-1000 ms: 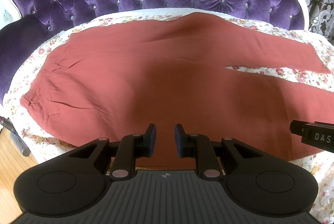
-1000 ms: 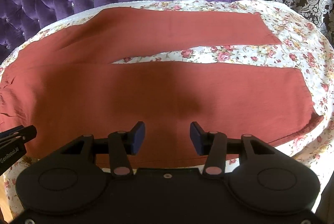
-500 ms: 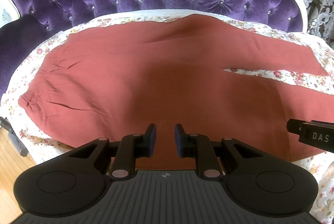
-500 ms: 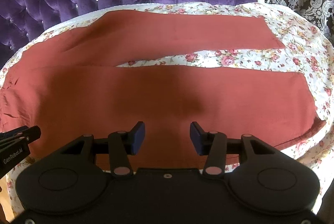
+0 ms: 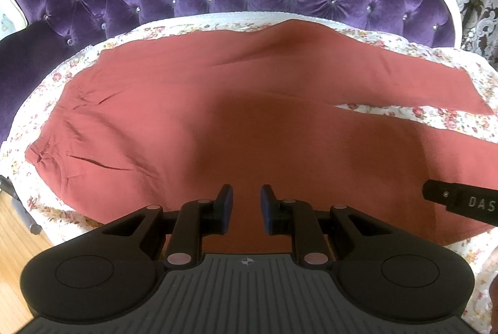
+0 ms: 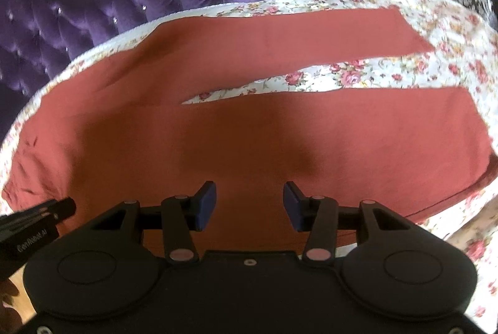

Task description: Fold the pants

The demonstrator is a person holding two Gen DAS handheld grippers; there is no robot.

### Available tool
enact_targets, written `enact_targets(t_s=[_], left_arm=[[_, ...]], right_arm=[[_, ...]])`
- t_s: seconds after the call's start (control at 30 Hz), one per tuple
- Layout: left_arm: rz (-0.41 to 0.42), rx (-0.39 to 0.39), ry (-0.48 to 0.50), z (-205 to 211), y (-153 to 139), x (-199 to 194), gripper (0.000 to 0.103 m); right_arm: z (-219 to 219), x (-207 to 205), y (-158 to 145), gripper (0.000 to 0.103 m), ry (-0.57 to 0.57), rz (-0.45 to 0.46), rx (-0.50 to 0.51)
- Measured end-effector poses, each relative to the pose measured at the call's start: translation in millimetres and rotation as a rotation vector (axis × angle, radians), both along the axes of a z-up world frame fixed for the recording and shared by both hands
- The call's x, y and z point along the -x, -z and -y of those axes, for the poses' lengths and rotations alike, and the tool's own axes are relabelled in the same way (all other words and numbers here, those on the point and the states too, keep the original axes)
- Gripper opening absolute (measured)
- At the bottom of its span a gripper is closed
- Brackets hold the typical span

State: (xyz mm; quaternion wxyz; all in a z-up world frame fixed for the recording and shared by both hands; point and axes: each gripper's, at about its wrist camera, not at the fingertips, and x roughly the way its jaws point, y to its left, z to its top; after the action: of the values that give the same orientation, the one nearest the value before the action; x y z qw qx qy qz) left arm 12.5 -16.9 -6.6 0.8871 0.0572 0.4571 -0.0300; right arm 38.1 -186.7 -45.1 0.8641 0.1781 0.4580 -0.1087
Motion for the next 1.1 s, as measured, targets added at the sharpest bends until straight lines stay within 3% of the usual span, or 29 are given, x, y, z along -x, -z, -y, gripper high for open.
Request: enact_targets(t_s=[0.27, 0.57, 0.9, 1.0, 1.1], left_arm=[[-0.039, 0.009, 0.008, 3, 8, -15, 0.020], [-0.098, 0.027, 0.012, 4, 18, -33, 0.020], [-0.110, 0.031, 0.012, 4, 20, -46, 0.020], [-0.114, 0.036, 0.013, 4, 20, -51, 0.020], [-0.112, 0.035, 0.018, 4, 21, -57, 0.020]], right_arm=[[6, -11, 7, 0.055, 0.000, -0.029, 0.033], [1, -27, 14, 0.055, -0.085, -0.063, 0.091], [10, -42, 15, 0.055, -0.097, -0.070, 0.077], [11, -46, 13, 0.055, -0.108, -0.046, 0.070], [17, -49, 10, 0.055, -0.172, 0.053, 0.038]])
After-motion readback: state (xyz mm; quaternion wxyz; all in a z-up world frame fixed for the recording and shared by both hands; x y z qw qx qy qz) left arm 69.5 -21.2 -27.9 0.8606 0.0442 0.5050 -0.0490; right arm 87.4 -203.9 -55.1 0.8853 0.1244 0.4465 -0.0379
